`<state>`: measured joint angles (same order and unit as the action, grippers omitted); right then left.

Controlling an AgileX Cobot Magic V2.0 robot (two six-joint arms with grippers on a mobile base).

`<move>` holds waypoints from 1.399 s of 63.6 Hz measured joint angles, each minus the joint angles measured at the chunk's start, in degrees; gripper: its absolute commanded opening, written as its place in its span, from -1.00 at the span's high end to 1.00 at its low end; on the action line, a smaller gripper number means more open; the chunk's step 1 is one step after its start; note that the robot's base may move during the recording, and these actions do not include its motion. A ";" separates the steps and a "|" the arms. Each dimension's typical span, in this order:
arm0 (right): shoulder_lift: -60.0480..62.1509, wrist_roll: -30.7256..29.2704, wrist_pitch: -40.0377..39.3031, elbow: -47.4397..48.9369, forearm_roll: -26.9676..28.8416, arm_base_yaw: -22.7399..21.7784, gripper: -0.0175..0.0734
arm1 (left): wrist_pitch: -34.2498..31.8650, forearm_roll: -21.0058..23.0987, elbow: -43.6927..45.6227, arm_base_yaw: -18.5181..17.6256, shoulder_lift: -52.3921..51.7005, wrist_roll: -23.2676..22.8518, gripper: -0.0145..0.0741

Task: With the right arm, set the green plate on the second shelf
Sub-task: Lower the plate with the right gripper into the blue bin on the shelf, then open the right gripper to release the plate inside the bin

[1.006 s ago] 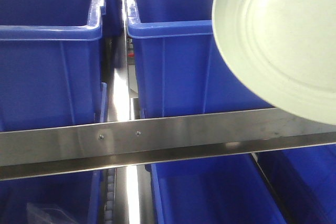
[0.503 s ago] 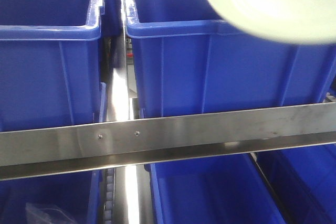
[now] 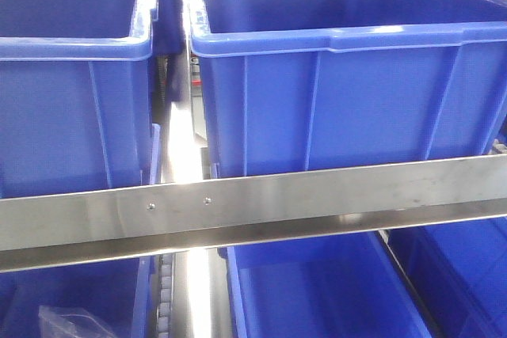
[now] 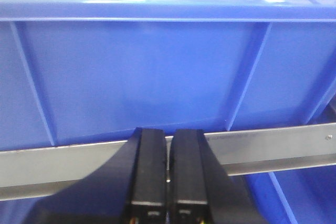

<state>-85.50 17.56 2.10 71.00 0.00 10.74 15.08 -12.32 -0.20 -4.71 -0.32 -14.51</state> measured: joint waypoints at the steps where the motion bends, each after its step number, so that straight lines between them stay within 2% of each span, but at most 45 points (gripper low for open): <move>1: -0.86 0.00 -0.37 0.58 0.00 0.01 0.47 | 0.00 0.00 0.00 0.00 0.00 0.00 0.39; 5: -3.04 0.00 -1.15 1.80 -1.17 0.50 0.34 | 0.00 0.00 0.00 0.00 0.00 0.00 0.39; 16: -4.67 0.00 -2.44 2.32 -1.95 0.51 -0.23 | 0.00 0.00 0.00 0.00 0.00 0.00 0.39; 21: -4.67 0.11 -3.41 2.42 -2.04 0.51 -0.30 | 0.00 0.00 0.00 0.00 0.00 0.00 0.39; 33: -4.67 0.11 -3.77 2.51 -2.04 0.51 -0.30 | 0.00 0.00 0.00 0.00 0.00 0.00 0.39; 39: -4.14 0.11 -2.97 2.29 -2.04 0.51 -0.26 | 0.00 0.00 0.00 0.00 0.00 0.00 0.39; 44: -2.62 0.11 -1.53 1.27 -2.04 0.51 -0.13 | 0.00 0.00 0.00 0.00 0.00 0.00 0.39; 47: -1.47 0.11 -0.76 0.25 -2.04 0.61 0.02 | 0.00 0.00 0.00 0.00 0.00 0.00 0.39; 55: 4.15 0.21 -0.25 -4.11 -2.04 0.59 0.54 | 0.00 0.00 0.00 0.00 0.00 0.00 0.39; 59: 7.31 0.21 -0.25 -6.84 -2.04 0.59 0.48 | 0.00 0.00 0.00 0.00 0.00 0.00 0.39; 74: 20.60 0.21 -0.73 -20.27 -4.33 0.73 0.50 | 0.00 0.00 0.00 0.00 0.00 0.00 0.39; 89: 33.57 0.21 -5.08 -33.32 -5.90 0.73 0.50 | 0.00 0.00 0.00 0.00 0.00 0.00 0.39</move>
<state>-51.94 17.77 -2.98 37.67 -5.90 11.46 15.08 -12.32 -0.20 -4.71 -0.32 -14.51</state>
